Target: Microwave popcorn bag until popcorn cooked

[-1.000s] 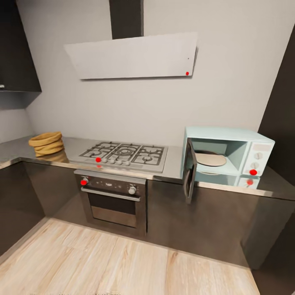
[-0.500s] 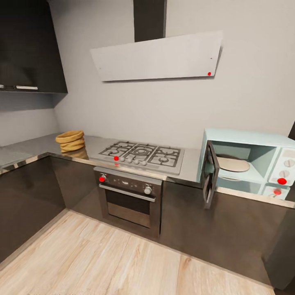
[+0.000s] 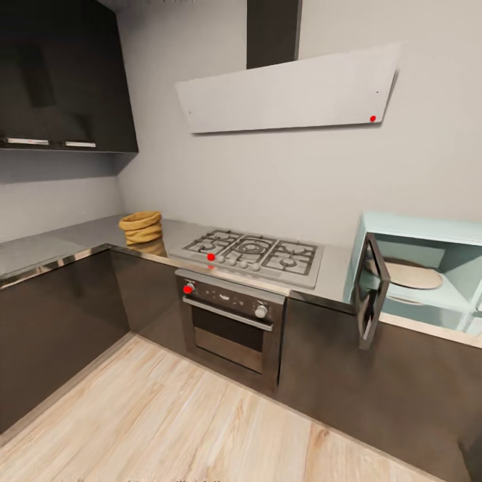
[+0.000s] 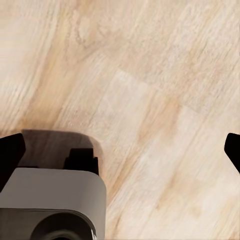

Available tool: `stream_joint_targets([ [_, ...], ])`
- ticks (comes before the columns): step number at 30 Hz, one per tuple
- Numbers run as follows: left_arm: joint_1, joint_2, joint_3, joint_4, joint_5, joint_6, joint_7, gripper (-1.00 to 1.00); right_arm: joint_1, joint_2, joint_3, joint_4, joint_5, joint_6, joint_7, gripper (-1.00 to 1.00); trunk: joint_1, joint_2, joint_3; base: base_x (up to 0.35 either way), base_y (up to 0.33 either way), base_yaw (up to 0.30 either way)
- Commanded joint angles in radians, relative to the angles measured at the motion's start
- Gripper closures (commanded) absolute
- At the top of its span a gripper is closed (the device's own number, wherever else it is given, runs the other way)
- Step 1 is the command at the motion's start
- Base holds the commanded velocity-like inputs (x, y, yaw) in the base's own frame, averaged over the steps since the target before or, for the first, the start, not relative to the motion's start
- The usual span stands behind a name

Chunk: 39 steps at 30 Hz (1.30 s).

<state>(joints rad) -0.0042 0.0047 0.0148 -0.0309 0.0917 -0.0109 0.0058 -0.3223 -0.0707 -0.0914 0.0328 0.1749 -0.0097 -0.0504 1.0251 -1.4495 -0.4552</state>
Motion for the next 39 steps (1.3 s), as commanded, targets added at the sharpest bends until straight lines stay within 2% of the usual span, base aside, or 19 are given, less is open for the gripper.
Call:
stream_joint_targets([
  [1, 0.000, 0.000, 0.001, 0.000, 0.010, -0.001, 0.001, -1.00, -0.001, -0.001, -0.008, 0.002, 0.011, -0.001, -0.003, -1.00, 0.000, -0.001, -0.001, 0.000, 0.000, 0.277],
  [20, 0.000, 0.000, 0.001, 0.000, 0.010, -0.001, 0.000, -1.00, -0.001, -0.003, -0.004, 0.002, 0.013, -0.001, -0.004, -1.00, 0.000, -0.001, -0.026, 0.000, 0.000, 0.178],
  [27, 0.000, 0.000, 0.001, 0.000, 0.010, -0.001, 0.000, -1.00, -0.001, -0.003, -0.004, 0.002, 0.032, -0.001, -0.005, -1.00, 0.000, -0.001, -0.036, 0.000, 0.000, 0.139],
  [39, 0.000, 0.000, 0.000, 0.000, 0.010, -0.001, 0.000, -1.00, -0.001, -0.002, -0.004, 0.002, 0.035, -0.002, -0.005, -1.00, 0.000, -0.001, -0.054, 0.000, 0.000, 0.139],
])
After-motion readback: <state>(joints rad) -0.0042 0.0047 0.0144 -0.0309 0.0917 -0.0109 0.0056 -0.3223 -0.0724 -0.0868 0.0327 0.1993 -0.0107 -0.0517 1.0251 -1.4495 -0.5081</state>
